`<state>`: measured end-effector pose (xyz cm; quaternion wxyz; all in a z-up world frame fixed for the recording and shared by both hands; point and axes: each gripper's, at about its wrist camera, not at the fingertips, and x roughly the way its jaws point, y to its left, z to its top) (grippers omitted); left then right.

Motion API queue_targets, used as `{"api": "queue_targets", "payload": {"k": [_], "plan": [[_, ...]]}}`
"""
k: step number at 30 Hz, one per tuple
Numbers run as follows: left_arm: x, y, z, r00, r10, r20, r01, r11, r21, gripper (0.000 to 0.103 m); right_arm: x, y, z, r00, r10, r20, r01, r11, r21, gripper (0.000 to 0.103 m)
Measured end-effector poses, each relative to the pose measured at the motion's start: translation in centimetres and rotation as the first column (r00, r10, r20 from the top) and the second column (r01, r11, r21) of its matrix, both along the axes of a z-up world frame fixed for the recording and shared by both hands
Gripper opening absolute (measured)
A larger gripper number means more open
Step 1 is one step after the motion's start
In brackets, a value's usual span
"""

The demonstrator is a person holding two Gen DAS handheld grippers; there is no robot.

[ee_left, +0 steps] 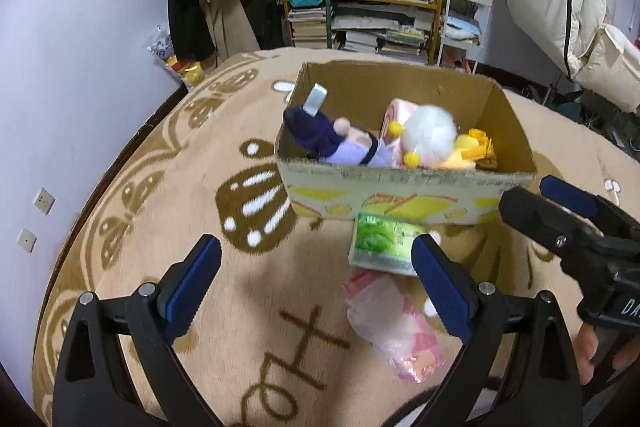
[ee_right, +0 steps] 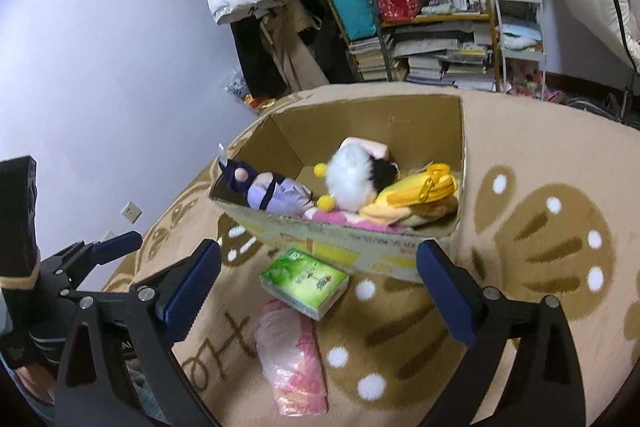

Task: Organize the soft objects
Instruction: 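Lower the left gripper to the pink wrapped item while the right gripper reaches the green tissue pack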

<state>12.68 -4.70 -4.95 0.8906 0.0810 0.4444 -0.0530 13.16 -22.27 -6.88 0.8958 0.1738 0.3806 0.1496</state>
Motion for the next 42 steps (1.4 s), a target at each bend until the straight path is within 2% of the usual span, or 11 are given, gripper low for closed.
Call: {"api": "queue_targets", "payload": {"k": [10, 20, 25, 30, 37, 42], "plan": [[0.4, 0.2, -2.9, 0.996, 0.030, -0.089, -0.031, 0.999, -0.008, 0.095, 1.1, 0.7, -2.0, 0.993, 0.037, -0.116, -0.035, 0.999, 0.017, 0.102], [1.8, 1.4, -6.9, 0.969, 0.099, -0.225, -0.123, 0.988, -0.098, 0.095, 3.2, 1.9, -5.2, 0.970, 0.086, -0.229, -0.081, 0.996, 0.031, 0.102], [2.0, 2.0, -8.4, 0.961, 0.119, -0.251, -0.161, 0.975, -0.154, 0.095, 4.3, 2.8, -6.3, 0.957, 0.114, -0.267, -0.103, 0.993, 0.055, 0.102], [2.1, 2.2, -9.6, 0.954, 0.142, -0.263, -0.192, 0.966, -0.176, 0.095, 5.6, 3.4, -7.2, 0.946, 0.128, -0.298, -0.103, 0.990, 0.098, 0.102], [2.4, 2.1, -10.7, 0.948, 0.145, -0.284, -0.200, 0.964, -0.173, 0.095, 6.4, 4.1, -8.4, 0.934, 0.111, -0.339, -0.067, 0.988, 0.138, 0.102], [2.5, 1.9, -11.4, 0.946, 0.148, -0.287, -0.195, 0.970, -0.143, 0.095, 6.9, 5.2, -9.1, 0.927, 0.121, -0.354, -0.074, 0.987, 0.143, 0.102]]}}
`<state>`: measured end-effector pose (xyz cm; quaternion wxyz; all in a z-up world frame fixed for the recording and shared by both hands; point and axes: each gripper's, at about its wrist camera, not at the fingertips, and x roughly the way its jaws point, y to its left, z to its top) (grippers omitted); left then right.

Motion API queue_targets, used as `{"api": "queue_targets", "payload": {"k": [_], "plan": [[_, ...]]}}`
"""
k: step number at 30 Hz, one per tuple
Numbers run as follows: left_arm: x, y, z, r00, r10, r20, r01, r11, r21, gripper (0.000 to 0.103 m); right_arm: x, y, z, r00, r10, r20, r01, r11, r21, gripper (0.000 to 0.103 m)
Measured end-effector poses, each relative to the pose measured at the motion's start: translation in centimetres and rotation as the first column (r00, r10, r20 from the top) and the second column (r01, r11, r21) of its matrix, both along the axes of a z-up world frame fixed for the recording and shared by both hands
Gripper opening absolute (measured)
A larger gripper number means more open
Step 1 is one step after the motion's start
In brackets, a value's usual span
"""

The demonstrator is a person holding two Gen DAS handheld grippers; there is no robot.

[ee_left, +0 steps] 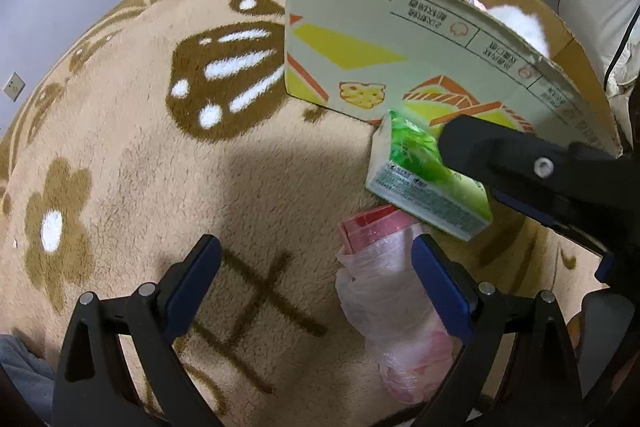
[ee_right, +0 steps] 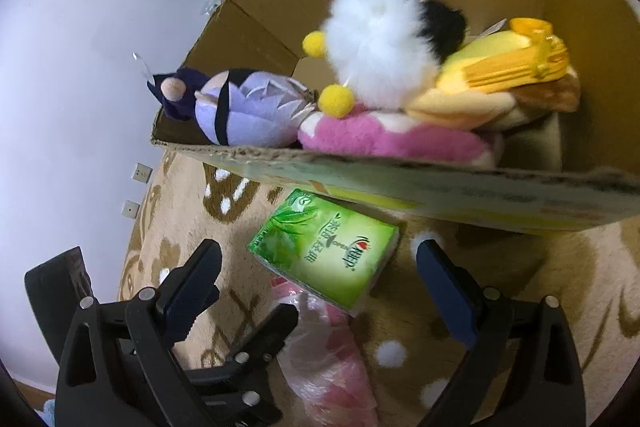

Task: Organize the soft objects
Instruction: 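Lower the left gripper to the pink wrapped item while the right gripper reaches the green tissue pack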

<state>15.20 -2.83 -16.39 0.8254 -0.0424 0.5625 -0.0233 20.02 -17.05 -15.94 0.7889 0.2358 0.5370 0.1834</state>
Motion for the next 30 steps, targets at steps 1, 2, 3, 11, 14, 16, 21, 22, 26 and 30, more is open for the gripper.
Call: {"api": "queue_targets", "payload": {"k": [1, 2, 3, 11, 14, 16, 21, 22, 26, 30], "plan": [[0.0, 0.0, 0.0, 1.000, -0.001, -0.001, 0.001, 1.000, -0.001, 0.095, 0.1, 0.3, -0.3, 1.000, 0.000, -0.003, 0.000, 1.000, -0.003, 0.102], [0.0, 0.1, -0.1, 1.000, 0.002, -0.003, -0.002, 1.000, 0.001, 0.095, 0.2, 0.5, -0.6, 1.000, 0.001, -0.008, -0.001, 1.000, -0.005, 0.102], [-0.2, 0.0, -0.2, 1.000, 0.004, -0.004, -0.004, 1.000, 0.004, 0.095, 0.3, 0.6, -0.8, 1.000, 0.002, -0.014, -0.002, 1.000, -0.007, 0.102], [0.0, 0.3, -0.5, 1.000, 0.000, -0.003, 0.000, 1.000, 0.015, 0.095, 0.8, 0.9, -1.5, 0.999, -0.001, -0.044, 0.001, 1.000, -0.001, 0.102], [-0.1, 0.1, -0.6, 1.000, -0.012, -0.003, 0.012, 1.000, 0.022, 0.095, 1.0, 1.2, -1.5, 0.999, -0.001, -0.048, 0.001, 1.000, -0.002, 0.102], [-0.6, -0.4, -0.4, 1.000, -0.014, -0.004, 0.014, 1.000, 0.022, 0.095, 1.1, 1.3, -1.6, 0.999, -0.010, -0.051, 0.009, 1.000, -0.009, 0.102], [-0.7, -0.3, -0.6, 1.000, 0.001, -0.006, -0.001, 1.000, 0.027, 0.095, 1.1, 1.2, -1.6, 0.999, -0.032, -0.042, 0.031, 0.999, -0.039, 0.102], [-0.7, -0.2, -0.6, 1.000, 0.006, -0.007, -0.006, 1.000, 0.026, 0.095, 1.0, 1.2, -1.6, 0.999, -0.037, -0.039, 0.035, 0.998, -0.049, 0.102], [-0.7, -0.2, -0.8, 1.000, 0.001, -0.013, -0.001, 0.999, 0.038, 0.095, 0.8, 1.6, -1.9, 0.999, -0.038, -0.037, 0.034, 0.995, -0.094, 0.102], [-0.9, -0.4, -0.6, 1.000, -0.004, -0.012, 0.004, 0.999, 0.045, 0.095, 0.5, 1.7, -2.3, 0.998, -0.040, -0.041, 0.035, 0.991, -0.130, 0.102]]}}
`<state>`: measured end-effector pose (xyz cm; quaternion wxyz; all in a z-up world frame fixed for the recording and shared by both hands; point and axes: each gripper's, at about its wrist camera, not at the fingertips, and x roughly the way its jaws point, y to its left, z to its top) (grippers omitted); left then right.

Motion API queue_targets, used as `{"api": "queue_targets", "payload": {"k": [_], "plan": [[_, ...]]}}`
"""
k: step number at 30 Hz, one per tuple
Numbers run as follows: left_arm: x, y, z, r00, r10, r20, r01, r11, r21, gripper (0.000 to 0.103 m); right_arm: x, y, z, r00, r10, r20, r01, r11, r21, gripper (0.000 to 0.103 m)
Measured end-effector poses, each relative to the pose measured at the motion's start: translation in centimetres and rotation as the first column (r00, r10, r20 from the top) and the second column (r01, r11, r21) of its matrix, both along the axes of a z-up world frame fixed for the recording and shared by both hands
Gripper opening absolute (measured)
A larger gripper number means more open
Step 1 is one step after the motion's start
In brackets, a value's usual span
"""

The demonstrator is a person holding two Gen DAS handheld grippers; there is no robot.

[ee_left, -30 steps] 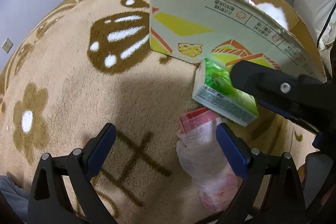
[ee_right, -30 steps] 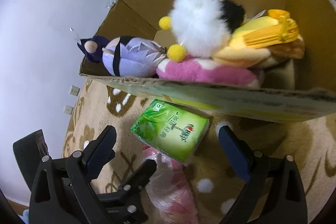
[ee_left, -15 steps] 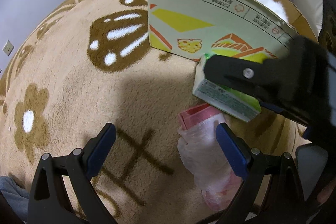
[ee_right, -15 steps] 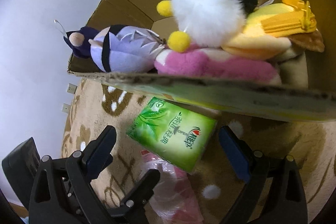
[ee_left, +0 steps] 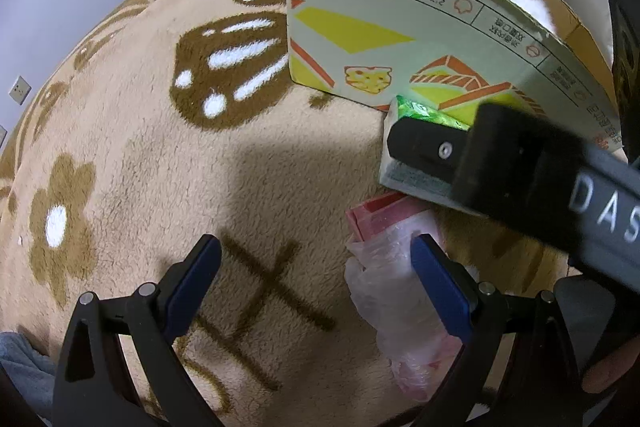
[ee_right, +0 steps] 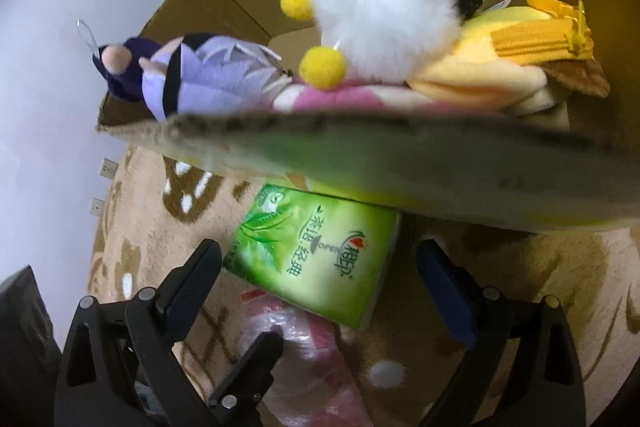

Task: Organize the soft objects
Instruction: 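Lower the left gripper to the pink wrapped item while the right gripper reaches the green tissue pack, then grasp the pink wrapped item with the left gripper while the right gripper grasps the green tissue pack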

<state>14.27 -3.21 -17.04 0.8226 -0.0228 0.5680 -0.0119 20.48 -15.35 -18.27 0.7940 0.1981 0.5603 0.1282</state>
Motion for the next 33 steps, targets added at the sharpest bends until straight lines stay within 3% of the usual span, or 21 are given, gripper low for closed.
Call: {"api": "queue_targets", "payload": {"k": [9, 13, 19, 24, 30, 33], "plan": [[0.1, -0.6, 0.0, 0.999, -0.033, -0.009, 0.033, 0.999, -0.016, 0.095, -1.0, -1.6, 0.2, 0.999, -0.034, -0.022, 0.033, 0.999, -0.010, 0.097], [0.3, -1.8, -0.2, 0.998, -0.059, -0.018, 0.059, 0.998, -0.015, 0.095, -1.3, -2.5, 0.2, 0.999, -0.036, -0.040, 0.036, 0.999, 0.001, 0.082], [0.8, -3.2, -1.2, 0.996, -0.066, -0.067, 0.066, 0.998, 0.003, 0.095, -1.7, -3.2, -0.1, 0.997, -0.050, -0.050, 0.048, 0.998, -0.038, 0.080], [0.3, -3.9, -1.4, 0.995, -0.080, -0.057, 0.082, 0.996, 0.035, 0.095, -1.9, -3.4, -0.2, 0.998, -0.047, -0.044, 0.045, 0.998, -0.053, 0.080], [0.0, -4.4, -1.8, 0.992, -0.098, -0.076, 0.100, 0.995, 0.027, 0.088, -2.1, -3.0, -0.2, 0.998, -0.038, -0.040, 0.035, 0.996, -0.086, 0.080], [-0.1, -4.4, -1.7, 0.991, -0.110, -0.072, 0.112, 0.993, 0.023, 0.078, -2.6, -3.5, -0.2, 0.998, -0.049, -0.040, 0.045, 0.995, -0.091, 0.079]]}}
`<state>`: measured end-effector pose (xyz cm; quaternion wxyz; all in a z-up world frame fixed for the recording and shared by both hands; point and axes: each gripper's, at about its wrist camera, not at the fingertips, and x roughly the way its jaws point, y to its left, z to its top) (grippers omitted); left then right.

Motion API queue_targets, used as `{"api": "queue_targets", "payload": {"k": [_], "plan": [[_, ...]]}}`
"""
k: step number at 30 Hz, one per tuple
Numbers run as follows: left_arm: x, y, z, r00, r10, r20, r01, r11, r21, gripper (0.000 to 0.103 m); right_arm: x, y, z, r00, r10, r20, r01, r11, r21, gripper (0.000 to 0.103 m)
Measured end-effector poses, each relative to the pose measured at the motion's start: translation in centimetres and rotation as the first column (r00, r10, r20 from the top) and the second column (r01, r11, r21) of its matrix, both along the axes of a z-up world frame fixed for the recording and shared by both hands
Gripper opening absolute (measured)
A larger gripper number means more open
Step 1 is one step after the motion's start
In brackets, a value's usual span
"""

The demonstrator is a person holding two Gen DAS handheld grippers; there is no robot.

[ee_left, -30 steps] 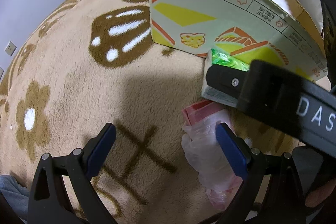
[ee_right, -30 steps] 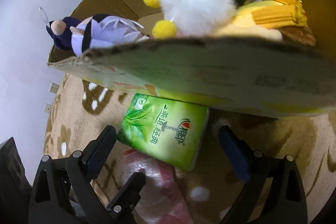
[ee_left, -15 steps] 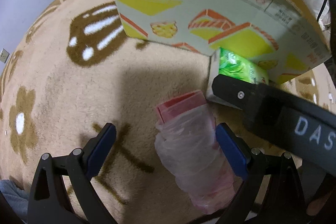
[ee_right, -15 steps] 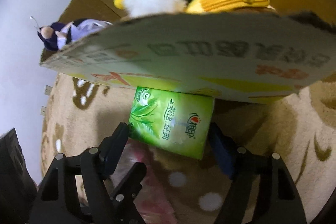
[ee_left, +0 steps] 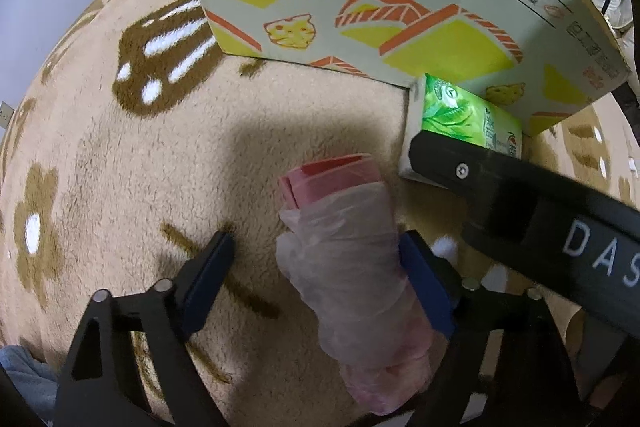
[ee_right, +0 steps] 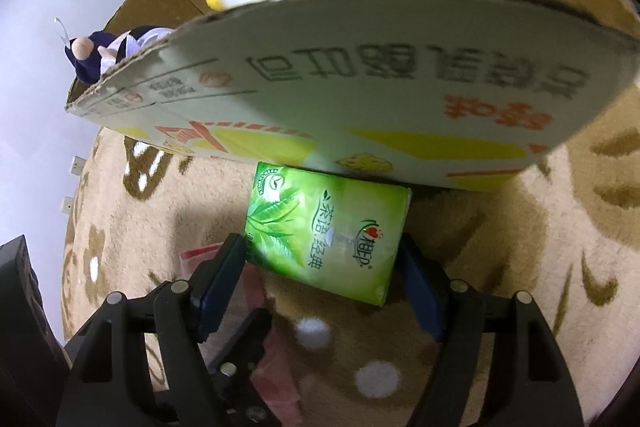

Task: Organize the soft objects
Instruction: 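Grasp the pink wrapped item with the left gripper while the right gripper grasps the green tissue pack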

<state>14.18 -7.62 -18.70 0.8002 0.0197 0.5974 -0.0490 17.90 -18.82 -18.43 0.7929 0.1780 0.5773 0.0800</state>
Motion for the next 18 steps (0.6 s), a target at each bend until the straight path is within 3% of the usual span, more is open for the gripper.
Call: {"api": "queue_targets", "payload": {"k": [8, 13, 18], "plan": [[-0.5, 0.9, 0.9, 1.000, 0.007, 0.016, -0.007, 1.000, 0.013, 0.034, -0.9, -0.2, 0.2, 1.000, 0.015, 0.007, -0.015, 0.999, -0.029, 0.077], [-0.3, 1.8, 1.8, 0.999, 0.006, 0.033, -0.005, 1.000, -0.022, 0.017, -1.5, -0.7, 0.5, 1.000, 0.016, 0.012, -0.015, 1.000, -0.019, 0.076], [-0.5, 2.0, 2.6, 0.998, -0.008, 0.066, 0.009, 1.000, -0.019, 0.015, -2.1, -1.3, 0.9, 1.000, 0.008, 0.025, -0.008, 1.000, -0.003, 0.075]]}}
